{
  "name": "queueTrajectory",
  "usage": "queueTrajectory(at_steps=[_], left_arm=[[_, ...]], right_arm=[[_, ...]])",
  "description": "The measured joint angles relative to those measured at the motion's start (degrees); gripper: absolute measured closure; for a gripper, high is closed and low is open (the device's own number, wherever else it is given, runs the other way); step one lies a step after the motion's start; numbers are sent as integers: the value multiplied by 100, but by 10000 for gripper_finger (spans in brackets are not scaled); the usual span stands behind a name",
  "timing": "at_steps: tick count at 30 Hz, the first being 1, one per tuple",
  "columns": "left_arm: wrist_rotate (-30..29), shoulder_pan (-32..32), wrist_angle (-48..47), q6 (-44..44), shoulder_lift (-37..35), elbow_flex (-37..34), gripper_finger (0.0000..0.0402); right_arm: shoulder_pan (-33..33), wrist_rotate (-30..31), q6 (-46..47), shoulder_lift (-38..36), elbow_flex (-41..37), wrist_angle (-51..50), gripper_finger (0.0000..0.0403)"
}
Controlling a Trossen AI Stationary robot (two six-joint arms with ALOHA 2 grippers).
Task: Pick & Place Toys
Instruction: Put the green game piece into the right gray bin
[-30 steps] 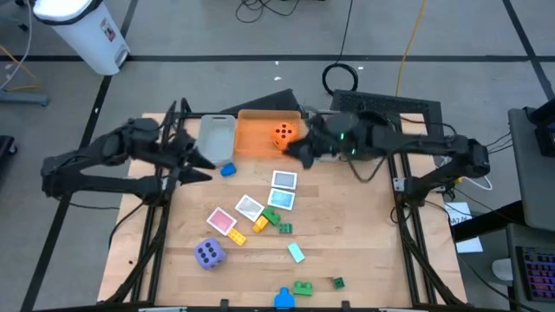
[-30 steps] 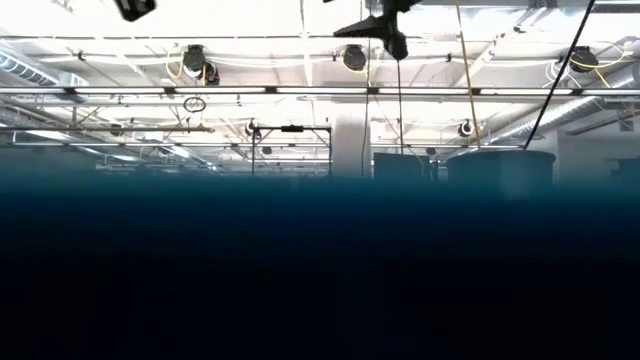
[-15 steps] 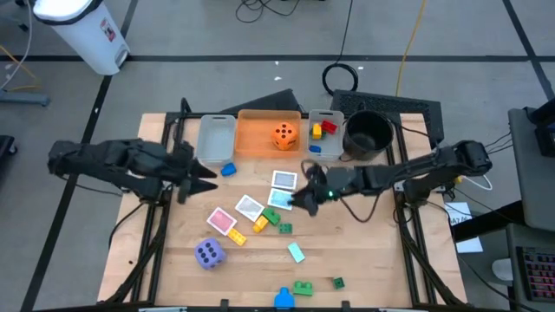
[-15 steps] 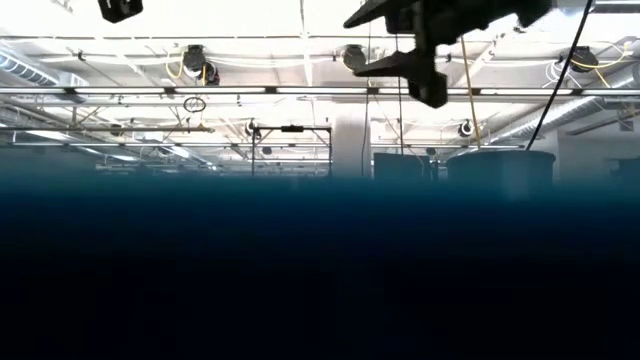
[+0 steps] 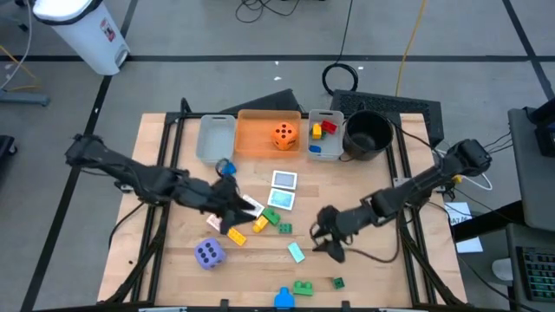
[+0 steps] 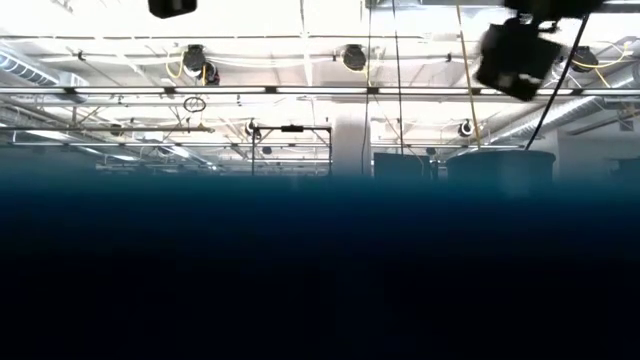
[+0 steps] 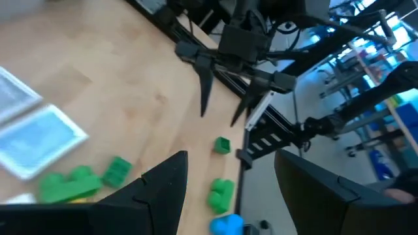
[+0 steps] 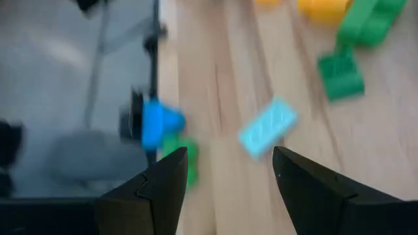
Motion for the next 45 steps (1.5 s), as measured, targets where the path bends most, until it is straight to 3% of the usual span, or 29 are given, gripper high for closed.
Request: queueTrajectory(at_steps=[6,10,19,30,35,41,45], left_arm=[[11,-204,614,-354,671,0,165],[10,-217,702,-508,861,0,165],[4,-257,987,-576,866,0,165],[21,-484,953,-578,859,0,165],[290,-542,861,-573,859,0,165],[454,-663,725,-502,859,0,165],[522,-668,664,-392,859,0,165]], right_arm=[[757,-84,-711,4,834,-1945,194],[1179,439,-1184,4,1424,-2644,205],[1641,622,-1975,863,2163,-2761,209],[1938,605,-2500,1620,2211,-2608,209],[1958,175,-2464,2048,2211,-2376,209],[1836,-151,-1666,2350,2209,-2404,207],[1775,-233,-1296,2386,2211,-2394,186]])
